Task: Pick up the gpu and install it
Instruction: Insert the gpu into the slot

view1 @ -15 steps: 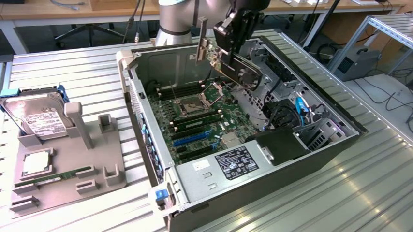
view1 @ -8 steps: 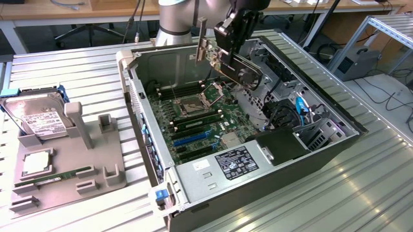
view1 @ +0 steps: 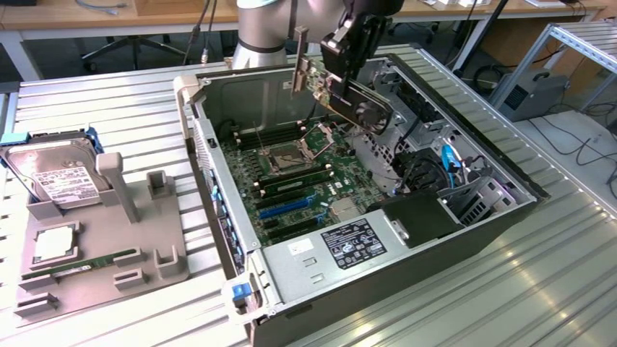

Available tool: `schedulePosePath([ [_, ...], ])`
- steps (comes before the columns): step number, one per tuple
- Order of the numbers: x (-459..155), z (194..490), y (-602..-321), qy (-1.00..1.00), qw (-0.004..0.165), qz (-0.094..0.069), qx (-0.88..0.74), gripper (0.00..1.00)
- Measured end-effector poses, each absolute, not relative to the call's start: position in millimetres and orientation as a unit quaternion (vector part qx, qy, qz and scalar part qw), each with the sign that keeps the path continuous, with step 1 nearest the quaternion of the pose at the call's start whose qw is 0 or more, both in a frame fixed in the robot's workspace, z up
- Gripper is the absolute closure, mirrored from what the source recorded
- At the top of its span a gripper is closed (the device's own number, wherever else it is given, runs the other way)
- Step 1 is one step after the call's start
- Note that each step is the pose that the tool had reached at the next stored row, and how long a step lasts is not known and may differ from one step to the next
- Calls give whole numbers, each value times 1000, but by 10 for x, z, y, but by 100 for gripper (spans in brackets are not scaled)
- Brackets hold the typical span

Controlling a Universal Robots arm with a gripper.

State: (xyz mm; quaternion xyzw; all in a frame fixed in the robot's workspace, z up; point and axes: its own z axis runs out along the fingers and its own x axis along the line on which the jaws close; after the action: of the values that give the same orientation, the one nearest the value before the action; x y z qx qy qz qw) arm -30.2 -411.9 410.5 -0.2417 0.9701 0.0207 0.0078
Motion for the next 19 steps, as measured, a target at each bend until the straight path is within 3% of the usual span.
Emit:
schedulePosePath([
  [19,-302,4105,-4119,962,7,21,-272,73],
])
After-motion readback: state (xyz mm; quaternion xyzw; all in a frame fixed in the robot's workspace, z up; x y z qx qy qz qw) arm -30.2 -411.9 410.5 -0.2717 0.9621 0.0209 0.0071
